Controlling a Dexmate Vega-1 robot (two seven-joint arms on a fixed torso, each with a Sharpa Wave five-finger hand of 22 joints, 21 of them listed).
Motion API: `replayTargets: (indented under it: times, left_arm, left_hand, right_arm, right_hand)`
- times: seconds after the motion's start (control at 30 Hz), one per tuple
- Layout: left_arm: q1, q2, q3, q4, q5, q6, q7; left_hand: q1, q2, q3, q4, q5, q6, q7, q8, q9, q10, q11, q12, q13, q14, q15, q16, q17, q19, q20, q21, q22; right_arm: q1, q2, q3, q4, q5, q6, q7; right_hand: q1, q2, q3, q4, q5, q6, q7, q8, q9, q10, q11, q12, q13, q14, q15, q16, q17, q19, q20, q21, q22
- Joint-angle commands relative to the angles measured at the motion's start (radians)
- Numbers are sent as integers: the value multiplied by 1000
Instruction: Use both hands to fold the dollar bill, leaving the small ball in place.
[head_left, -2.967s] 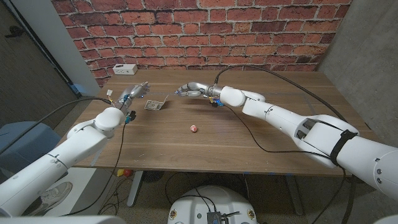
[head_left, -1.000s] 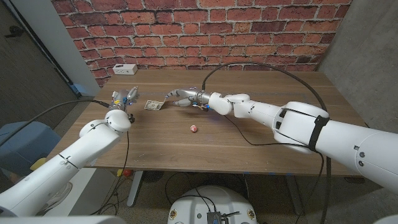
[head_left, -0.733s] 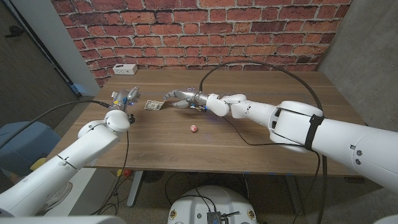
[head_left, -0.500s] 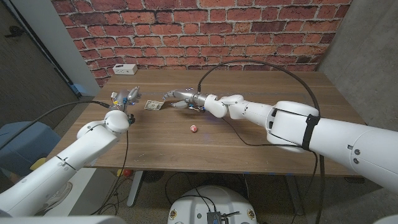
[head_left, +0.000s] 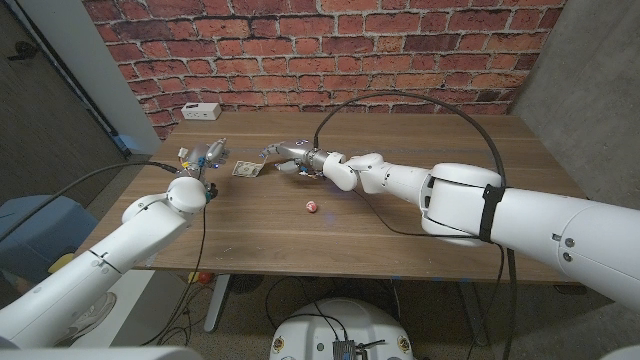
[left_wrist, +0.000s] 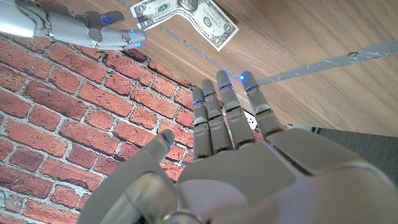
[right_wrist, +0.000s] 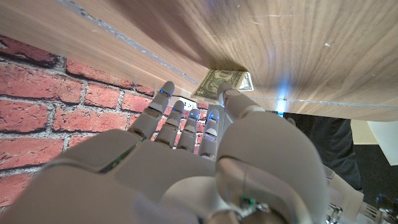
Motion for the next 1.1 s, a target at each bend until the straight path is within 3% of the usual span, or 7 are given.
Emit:
replayTargets:
  times: [0.03,0.27,0.57,0.67,0.73,0.93,1.1]
  left_arm:
    - [10,4,-10,9,-12,-30,-10]
    - [9,4,-12,17,-19,-39,-16]
    - [1,2,-11,31,-24,-50,-21]
    - [-4,3,-7,38,-27,-53,-28]
    - [-6,2,-6,42,-27,-57,-29]
    - [-9,3,-4,46,-29,-57,-30]
    - [-16,2,1,53,-30,-58,-33]
  left_hand:
    - [-12,7,-2,7,2,-2,-1,-1,4,-4,0,-3,3,-1,-1,-4,4,-4,-5,-2,3]
    - [-18,3,-7,11,3,-2,1,-3,4,-5,5,-4,4,-5,2,-6,5,-5,-4,-4,3]
    - [-29,-3,-16,17,4,-3,1,-4,4,-6,4,-7,6,-4,5,-6,6,-6,-3,-6,3]
    - [-31,-4,-18,19,5,-5,1,-6,4,-5,1,-7,6,-3,5,-6,6,-6,-3,-7,3]
    - [-33,-5,-19,20,5,-5,1,-6,4,-7,4,-8,7,-4,6,-7,6,-7,-2,-7,3]
    - [-39,-7,-23,23,7,-8,-1,-8,5,-7,5,-9,7,-7,5,-8,7,-7,-2,-8,3]
    - [-43,-8,-26,25,8,-9,-1,-8,5,-7,3,-10,8,-6,5,-8,7,-7,-2,-9,3]
  right_arm:
    - [9,41,-55,12,30,-135,51]
    - [10,16,-75,-63,42,-179,59]
    - [13,41,-86,-68,76,-242,126]
    - [8,42,-83,-68,88,-241,117]
    - [4,41,-83,-68,93,-233,100]
    - [-7,28,-86,-68,93,-201,35]
    - [-7,15,-84,-68,92,-183,3]
  right_hand:
    - [23,-4,-7,-2,-1,-3,-14,-4,3,-11,-7,0,3,0,-55,0,1,10,-3,7,5]
    - [39,-18,-26,1,-1,16,-27,4,3,-14,-12,3,2,-17,-55,-7,2,8,-5,5,5]
    - [51,-36,-55,4,2,61,-35,16,2,0,-16,11,2,-8,-53,-2,1,14,-3,6,5]
    - [65,-40,-95,13,10,187,-10,49,3,30,-13,20,1,11,-64,7,3,23,-3,8,5]
    - [98,-36,-133,11,18,332,37,77,6,78,-10,29,1,51,-74,24,4,46,0,16,7]
    - [182,-27,-191,11,24,631,111,150,16,195,-23,41,1,157,-120,74,13,113,-9,41,10]
    - [200,-26,-200,10,24,658,120,157,18,226,-24,45,1,184,-133,90,17,128,-16,47,11]
